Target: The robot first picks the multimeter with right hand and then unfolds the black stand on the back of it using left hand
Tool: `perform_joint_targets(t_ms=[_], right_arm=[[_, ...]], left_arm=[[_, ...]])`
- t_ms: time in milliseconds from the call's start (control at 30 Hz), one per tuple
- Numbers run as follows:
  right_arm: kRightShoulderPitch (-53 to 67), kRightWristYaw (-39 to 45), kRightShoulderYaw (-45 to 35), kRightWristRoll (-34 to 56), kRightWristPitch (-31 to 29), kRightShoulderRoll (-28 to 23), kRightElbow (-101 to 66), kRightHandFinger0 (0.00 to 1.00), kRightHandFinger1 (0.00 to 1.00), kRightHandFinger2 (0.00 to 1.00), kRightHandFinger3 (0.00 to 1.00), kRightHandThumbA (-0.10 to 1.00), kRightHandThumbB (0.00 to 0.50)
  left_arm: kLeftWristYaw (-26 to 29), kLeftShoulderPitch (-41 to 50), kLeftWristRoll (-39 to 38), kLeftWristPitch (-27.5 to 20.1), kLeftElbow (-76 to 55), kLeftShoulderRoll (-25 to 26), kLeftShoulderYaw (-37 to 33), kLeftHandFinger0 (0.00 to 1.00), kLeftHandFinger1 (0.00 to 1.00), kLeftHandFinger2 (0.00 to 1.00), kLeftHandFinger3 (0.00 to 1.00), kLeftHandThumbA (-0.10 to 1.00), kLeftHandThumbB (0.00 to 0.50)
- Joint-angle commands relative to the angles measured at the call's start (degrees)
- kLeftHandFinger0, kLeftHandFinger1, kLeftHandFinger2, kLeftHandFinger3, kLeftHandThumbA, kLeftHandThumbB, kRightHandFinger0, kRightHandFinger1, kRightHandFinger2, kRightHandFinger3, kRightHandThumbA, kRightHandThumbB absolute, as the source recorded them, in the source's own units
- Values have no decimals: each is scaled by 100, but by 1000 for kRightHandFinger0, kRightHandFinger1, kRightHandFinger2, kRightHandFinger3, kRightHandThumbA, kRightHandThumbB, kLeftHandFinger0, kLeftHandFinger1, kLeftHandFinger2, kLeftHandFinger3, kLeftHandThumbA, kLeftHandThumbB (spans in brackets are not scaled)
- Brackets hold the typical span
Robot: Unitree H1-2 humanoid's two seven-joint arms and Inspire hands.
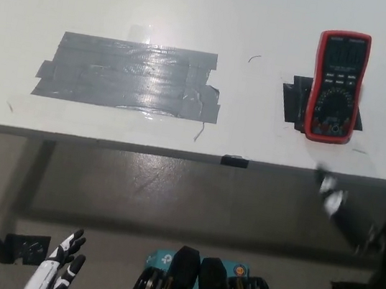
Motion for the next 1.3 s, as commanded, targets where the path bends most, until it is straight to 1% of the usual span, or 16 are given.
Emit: perform_joint_targets(t_ms=[0,33,67,100,200,267,367,433,500,600,700,733,767,1067,1167,1267], right_arm=[[-1282,-187,-289,-1061,967,335,-250,1000,1000,1000,1000,795,462],[-1359,-177,-310,-1107,1025,360,-232,1000,1000,1000,1000,745,406],[-1572,-172,-343,-1280,1218,399,-143,1000,1000,1000,1000,754,455],[-2018,-305,-437,-1523,1533,453,173,1000,1000,1000,1000,733,457],[-2602,-455,-588,-1625,1889,430,694,1000,1000,1000,1000,753,451],[-3106,-566,-709,-1616,2223,387,1261,1000,1000,1000,1000,851,466],[-3696,-777,-884,-1327,2475,354,2120,1000,1000,1000,1000,900,478],[-3946,-872,-931,-1288,2640,330,2567,1000,1000,1000,1000,919,482],[-4292,-979,-1045,-1059,2775,310,3189,1000,1000,1000,1000,880,477],[-4679,-1215,-1141,-821,2774,243,4063,1000,1000,1000,1000,884,471],[-5021,-1240,-1334,-362,2782,249,4824,1000,1000,1000,1000,948,480],[-5115,-1283,-1388,-251,2762,247,5026,1000,1000,1000,1000,986,497],[-5263,-1277,-1488,-25,2675,249,5279,1000,1000,1000,1000,998,490],[-5652,-1469,-1555,507,2741,187,6060,1000,1000,1000,1000,1000,500],[-5622,-1588,-1446,532,2760,146,6179,1000,1000,1000,1000,1000,485],[-5642,-1721,-1394,581,2727,78,6370,1000,1000,1000,1000,1000,500]], left_arm=[[105,15,-31,-153,-303,-12,74,1000,1000,1000,1000,1000,133],[104,11,-42,-152,-298,-12,82,1000,1000,1000,1000,1000,134],[104,11,-42,-149,-305,-7,90,1000,1000,1000,1000,1000,136],[110,1,-44,-179,-285,3,102,1000,1000,1000,1000,1000,133],[90,-50,-68,-197,-270,5,115,1000,1000,1000,1000,1000,133],[92,-86,-102,-234,-241,-5,131,1000,1000,1000,1000,1000,143],[92,-109,-120,-253,-234,-26,135,1000,1000,1000,1000,1000,164],[95,-121,-145,-261,-225,-43,144,1000,1000,1000,1000,1000,176],[86,-126,-170,-276,-236,-53,149,1000,1000,1000,1000,1000,175],[68,-125,-158,-232,-282,-51,146,1000,1000,1000,1000,1000,180],[62,-128,-204,-227,-265,-64,161,1000,1000,1000,1000,1000,189],[50,-129,-237,-252,-257,-65,164,1000,1000,1000,1000,1000,190],[45,-160,-279,-250,-246,-82,173,1000,1000,1000,1000,1000,191],[37,-223,-222,-215,-283,-52,147,1000,1000,1000,1000,1000,180],[19,-217,-259,-226,-307,-45,150,1000,1000,1000,1000,1000,180],[9,-234,-254,-202,-314,-36,147,1000,1000,1000,1000,1000,175]])
